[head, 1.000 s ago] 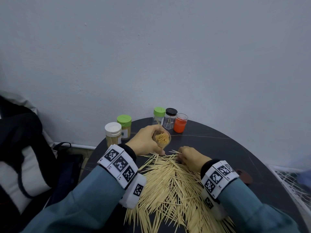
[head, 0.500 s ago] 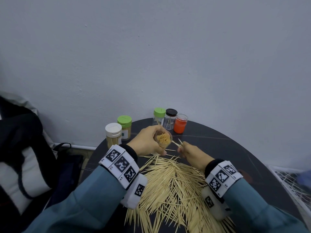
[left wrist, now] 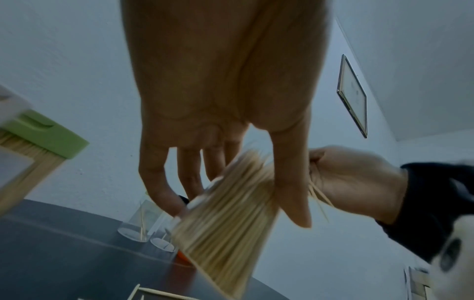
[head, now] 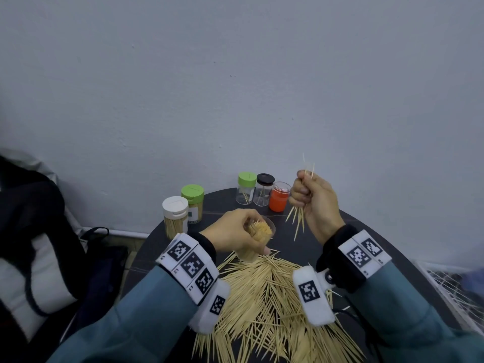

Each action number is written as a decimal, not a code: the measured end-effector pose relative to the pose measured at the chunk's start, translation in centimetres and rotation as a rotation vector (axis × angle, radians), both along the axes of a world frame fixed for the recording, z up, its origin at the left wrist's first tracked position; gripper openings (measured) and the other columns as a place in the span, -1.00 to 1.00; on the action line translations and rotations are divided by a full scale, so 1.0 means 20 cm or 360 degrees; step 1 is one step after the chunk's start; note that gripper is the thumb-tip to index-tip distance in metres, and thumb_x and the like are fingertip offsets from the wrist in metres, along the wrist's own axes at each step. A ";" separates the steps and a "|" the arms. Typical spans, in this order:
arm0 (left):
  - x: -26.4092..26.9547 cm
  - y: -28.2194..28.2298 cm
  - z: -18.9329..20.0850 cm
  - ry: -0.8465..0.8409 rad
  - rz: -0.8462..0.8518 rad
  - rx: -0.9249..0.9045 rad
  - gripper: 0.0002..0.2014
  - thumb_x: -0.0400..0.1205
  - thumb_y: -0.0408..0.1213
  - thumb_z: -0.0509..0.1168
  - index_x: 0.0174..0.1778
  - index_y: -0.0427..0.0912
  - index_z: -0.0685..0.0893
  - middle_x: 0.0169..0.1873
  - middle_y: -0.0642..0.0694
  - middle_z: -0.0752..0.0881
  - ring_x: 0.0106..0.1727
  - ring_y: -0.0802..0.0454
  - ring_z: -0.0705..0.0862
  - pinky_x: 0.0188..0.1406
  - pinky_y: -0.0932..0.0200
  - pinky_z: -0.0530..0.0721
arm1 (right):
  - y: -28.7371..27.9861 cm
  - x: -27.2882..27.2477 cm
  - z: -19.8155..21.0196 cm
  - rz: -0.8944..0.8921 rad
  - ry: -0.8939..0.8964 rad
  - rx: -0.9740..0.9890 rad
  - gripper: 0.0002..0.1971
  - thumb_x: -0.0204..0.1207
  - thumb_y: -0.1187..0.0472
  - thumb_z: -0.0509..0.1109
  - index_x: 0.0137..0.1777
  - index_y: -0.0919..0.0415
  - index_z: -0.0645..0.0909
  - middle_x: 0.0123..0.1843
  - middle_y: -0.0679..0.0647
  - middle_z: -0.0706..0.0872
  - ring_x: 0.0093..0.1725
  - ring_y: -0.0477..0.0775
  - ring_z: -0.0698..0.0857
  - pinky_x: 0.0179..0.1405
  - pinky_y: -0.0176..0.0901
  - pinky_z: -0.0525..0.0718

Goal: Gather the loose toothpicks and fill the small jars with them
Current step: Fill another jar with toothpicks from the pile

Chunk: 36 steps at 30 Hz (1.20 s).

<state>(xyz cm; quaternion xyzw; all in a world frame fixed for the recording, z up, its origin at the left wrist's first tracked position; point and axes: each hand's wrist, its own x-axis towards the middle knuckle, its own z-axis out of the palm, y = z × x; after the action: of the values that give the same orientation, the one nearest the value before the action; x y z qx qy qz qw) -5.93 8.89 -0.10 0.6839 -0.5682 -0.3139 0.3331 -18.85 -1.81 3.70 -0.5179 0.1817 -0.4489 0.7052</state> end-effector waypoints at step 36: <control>-0.01 -0.01 0.01 0.0340 -0.0091 -0.0021 -0.40 0.39 -0.30 0.57 0.33 -0.22 0.53 -0.03 0.09 0.68 0.08 0.11 0.64 0.19 0.19 0.60 | 0.21 0.07 -0.16 0.0124 0.0111 -0.0158 -0.77 0.71 0.27 0.01 0.00 0.20 0.51 -0.29 0.09 0.68 -0.23 -0.02 0.71 -0.11 -0.13 0.72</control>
<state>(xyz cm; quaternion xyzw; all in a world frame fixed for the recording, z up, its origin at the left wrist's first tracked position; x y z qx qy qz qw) -6.11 8.74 0.01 0.6277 -0.5509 -0.3906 0.3872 -17.39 2.32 0.46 -0.5743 0.1633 -0.4112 0.6888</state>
